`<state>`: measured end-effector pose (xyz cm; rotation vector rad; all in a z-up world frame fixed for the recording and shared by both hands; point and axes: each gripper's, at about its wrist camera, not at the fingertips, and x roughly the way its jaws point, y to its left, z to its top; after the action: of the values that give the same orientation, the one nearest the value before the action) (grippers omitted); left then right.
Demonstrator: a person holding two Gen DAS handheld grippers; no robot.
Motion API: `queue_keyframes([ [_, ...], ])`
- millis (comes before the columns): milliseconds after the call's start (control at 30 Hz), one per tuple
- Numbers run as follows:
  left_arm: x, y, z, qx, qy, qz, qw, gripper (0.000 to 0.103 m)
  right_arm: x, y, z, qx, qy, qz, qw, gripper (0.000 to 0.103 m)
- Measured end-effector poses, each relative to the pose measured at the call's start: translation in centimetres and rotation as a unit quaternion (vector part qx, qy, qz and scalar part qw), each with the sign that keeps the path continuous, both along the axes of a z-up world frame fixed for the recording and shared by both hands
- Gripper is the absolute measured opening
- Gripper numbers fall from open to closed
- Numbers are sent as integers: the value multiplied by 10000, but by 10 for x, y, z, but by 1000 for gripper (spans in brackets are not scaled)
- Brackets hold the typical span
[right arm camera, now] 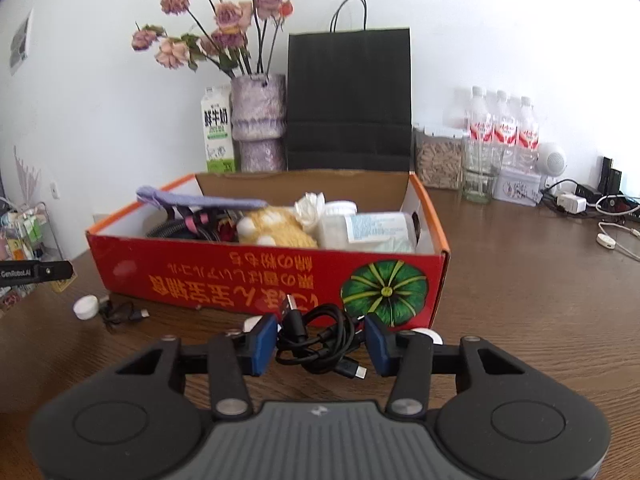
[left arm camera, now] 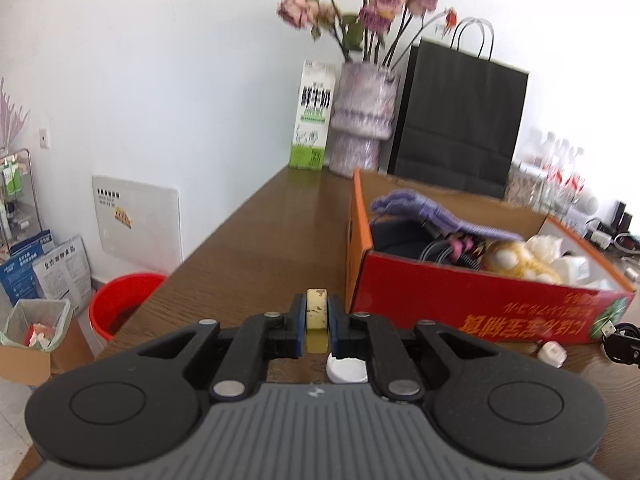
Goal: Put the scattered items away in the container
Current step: 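Carry the black cable and yellow block over the box and open both grippers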
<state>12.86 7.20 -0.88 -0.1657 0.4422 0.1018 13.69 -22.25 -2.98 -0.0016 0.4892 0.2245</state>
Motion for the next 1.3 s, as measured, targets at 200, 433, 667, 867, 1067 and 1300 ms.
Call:
queue_keyframes([
  [200, -16, -9, 32, -75, -611, -210, 9979, 11, -12, -1, 33, 192, -554, 65, 9983, 46],
  [433, 3, -45, 73, -105, -1203, -651, 9905, 12, 8, 8, 65, 325, -1016, 66, 9943, 46],
  [667, 69, -98, 91, -217, -1443, -719, 9867, 12, 66, 17, 86, 609, -1329, -153, 9891, 46],
  [867, 124, -112, 55, -63, -1226, -433, 9915, 12, 112, 14, 62, 670, -1173, -325, 9903, 46],
  [1067, 133, -101, 34, -4, -885, -255, 9957, 12, 128, 10, 41, 678, -813, -460, 9933, 46],
  [1300, 128, -100, 32, 42, -855, -234, 9961, 12, 123, 12, 34, 670, -778, -463, 9936, 46],
])
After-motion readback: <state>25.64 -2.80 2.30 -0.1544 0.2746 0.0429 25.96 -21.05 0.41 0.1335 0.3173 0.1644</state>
